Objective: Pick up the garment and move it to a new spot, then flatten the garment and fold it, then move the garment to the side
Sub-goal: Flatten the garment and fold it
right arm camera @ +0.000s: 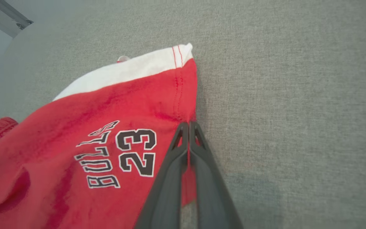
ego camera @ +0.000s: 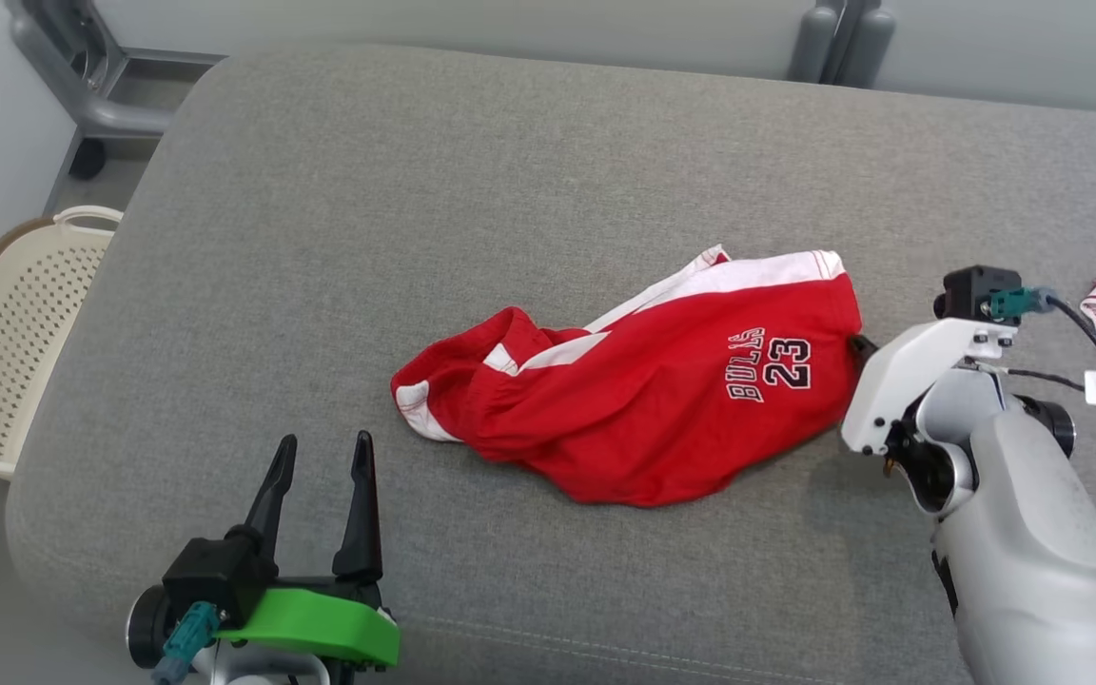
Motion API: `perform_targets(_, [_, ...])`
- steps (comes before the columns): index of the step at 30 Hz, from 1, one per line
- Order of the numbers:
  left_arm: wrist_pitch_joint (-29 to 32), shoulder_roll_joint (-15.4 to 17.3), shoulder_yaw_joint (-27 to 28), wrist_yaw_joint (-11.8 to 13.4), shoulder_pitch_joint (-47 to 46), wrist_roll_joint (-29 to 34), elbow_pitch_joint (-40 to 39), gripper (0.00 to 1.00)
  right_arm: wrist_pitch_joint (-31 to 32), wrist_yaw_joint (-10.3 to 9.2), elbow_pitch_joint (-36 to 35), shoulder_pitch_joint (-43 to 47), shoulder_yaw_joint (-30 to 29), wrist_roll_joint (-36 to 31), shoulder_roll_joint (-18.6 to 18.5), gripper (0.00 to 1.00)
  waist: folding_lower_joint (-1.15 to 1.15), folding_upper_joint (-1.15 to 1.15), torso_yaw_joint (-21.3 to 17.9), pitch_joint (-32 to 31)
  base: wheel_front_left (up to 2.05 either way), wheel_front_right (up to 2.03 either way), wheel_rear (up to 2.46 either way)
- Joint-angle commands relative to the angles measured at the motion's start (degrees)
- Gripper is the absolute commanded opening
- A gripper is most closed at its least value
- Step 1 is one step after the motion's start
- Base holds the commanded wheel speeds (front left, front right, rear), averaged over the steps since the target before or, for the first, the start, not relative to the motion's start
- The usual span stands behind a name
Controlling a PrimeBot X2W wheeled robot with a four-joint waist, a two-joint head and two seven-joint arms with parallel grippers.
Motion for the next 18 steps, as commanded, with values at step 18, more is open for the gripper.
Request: perform_targets(18, [0.2,0.9,1.2,1.5,1.8,-0.7,-0.4,1.0,10.6,-0.02,-28.2,27.4,4.7,3.7,-2.0,0.0,0.0,0.0,-6.4,-3.2,0.0,0.0,0.0])
